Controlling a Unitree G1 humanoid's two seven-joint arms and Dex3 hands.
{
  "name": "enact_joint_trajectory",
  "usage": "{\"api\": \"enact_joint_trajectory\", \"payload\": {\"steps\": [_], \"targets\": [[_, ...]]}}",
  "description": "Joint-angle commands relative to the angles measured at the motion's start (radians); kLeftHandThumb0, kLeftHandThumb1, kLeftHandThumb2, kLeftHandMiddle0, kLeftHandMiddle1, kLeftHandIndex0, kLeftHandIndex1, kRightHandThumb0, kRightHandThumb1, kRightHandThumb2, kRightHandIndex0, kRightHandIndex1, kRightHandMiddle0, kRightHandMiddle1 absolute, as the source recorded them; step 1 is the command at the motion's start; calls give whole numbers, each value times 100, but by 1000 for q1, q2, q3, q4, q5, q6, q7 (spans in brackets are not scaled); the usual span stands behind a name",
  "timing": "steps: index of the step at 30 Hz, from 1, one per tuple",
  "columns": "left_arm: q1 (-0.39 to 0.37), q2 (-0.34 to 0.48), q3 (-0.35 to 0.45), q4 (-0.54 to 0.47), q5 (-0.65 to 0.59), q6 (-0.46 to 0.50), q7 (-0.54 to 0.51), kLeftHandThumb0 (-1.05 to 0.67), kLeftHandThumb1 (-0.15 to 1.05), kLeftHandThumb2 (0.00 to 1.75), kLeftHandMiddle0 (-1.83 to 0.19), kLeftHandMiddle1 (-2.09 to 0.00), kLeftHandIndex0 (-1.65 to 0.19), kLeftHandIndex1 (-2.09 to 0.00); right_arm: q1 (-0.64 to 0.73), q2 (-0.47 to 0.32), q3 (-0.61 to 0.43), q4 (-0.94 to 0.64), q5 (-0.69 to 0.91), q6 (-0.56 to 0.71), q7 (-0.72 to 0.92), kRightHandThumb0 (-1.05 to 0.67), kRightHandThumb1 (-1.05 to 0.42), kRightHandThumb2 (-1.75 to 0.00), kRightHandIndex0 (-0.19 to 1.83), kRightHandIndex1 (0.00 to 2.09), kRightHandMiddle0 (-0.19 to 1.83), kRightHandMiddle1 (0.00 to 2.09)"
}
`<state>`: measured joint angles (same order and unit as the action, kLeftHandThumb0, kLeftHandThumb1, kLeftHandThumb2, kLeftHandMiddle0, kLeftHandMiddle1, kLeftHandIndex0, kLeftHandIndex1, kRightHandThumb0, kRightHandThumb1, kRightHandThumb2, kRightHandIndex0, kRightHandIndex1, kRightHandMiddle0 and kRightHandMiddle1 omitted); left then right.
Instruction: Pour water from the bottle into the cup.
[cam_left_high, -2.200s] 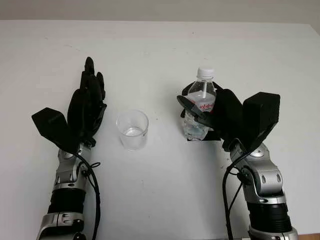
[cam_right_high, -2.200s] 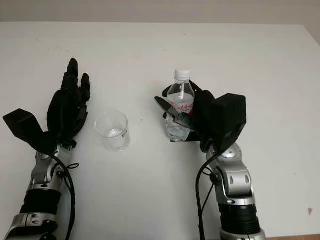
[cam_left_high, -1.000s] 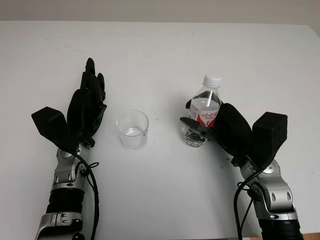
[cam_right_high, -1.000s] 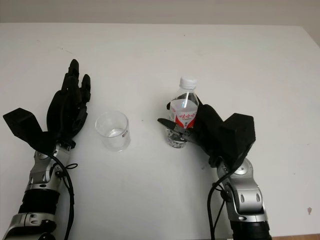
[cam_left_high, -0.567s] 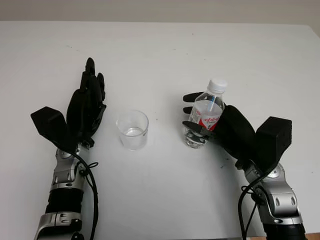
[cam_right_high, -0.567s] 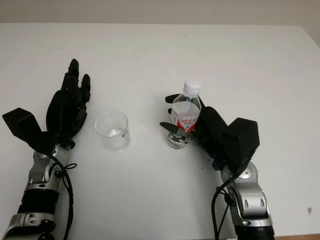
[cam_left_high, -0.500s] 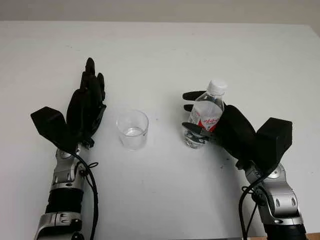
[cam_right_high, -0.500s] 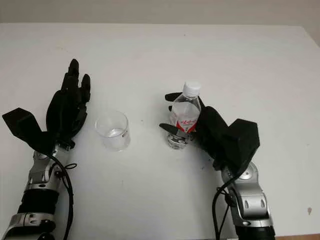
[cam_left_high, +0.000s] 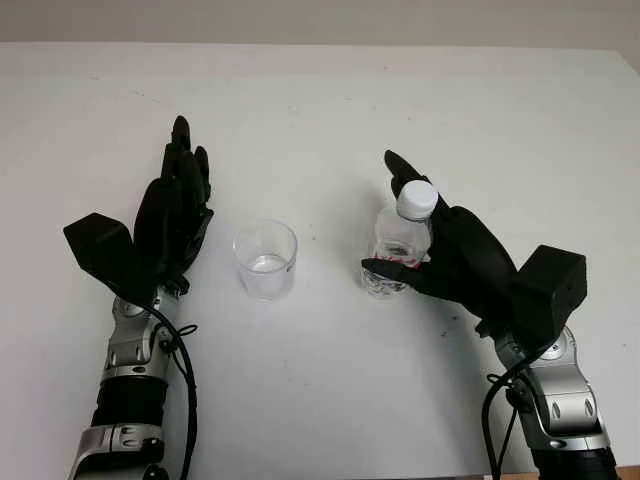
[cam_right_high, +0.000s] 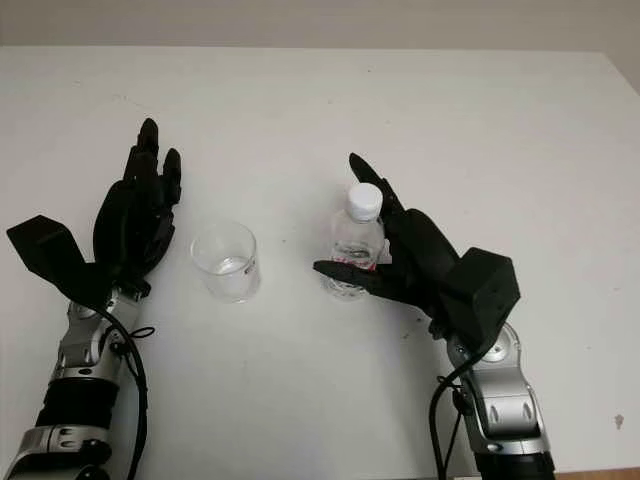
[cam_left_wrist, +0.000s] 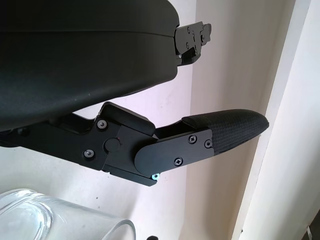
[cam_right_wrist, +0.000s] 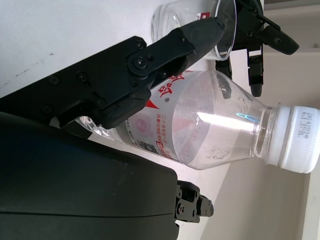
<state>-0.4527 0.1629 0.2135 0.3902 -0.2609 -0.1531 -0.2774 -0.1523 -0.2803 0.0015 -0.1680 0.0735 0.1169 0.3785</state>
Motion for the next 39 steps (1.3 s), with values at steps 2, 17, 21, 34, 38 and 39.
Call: {"api": "enact_joint_trajectory", "payload": {"steps": [2,17,21,34,38,39], "targets": [[-3,1,-7,7,10,-16,-1,-83,105,71,19,-3,19,0,1,-5,-4,13,6,-26,4,-95,-85,-6,-19,0,-19,0],[-19,-11,-9,27,5,-25,6,-83,105,71,18,-5,19,-2,29,8,-5,51,16,-209,6,-105,-90,-6,-19,0,-19,0],[-25,-11,-10,37,6,-29,3,-83,105,71,19,-5,19,-2,83,42,12,-12,11,-233,-29,-103,-88,-5,-19,0,-19,0],[-39,-21,-14,62,7,-45,9,-83,105,70,19,-5,19,-3,157,98,33,-18,0,-252,-92,-105,-90,-6,-19,0,-19,0],[-37,-22,-12,66,4,-52,6,-83,105,70,19,-4,19,-3,155,107,27,13,-19,-264,-128,-105,-92,-6,-19,0,-19,0],[-36,-22,-12,65,4,-53,6,-83,105,71,19,-4,19,-3,154,110,24,23,-23,-265,-139,-105,-92,-6,-19,0,-19,0]]}}
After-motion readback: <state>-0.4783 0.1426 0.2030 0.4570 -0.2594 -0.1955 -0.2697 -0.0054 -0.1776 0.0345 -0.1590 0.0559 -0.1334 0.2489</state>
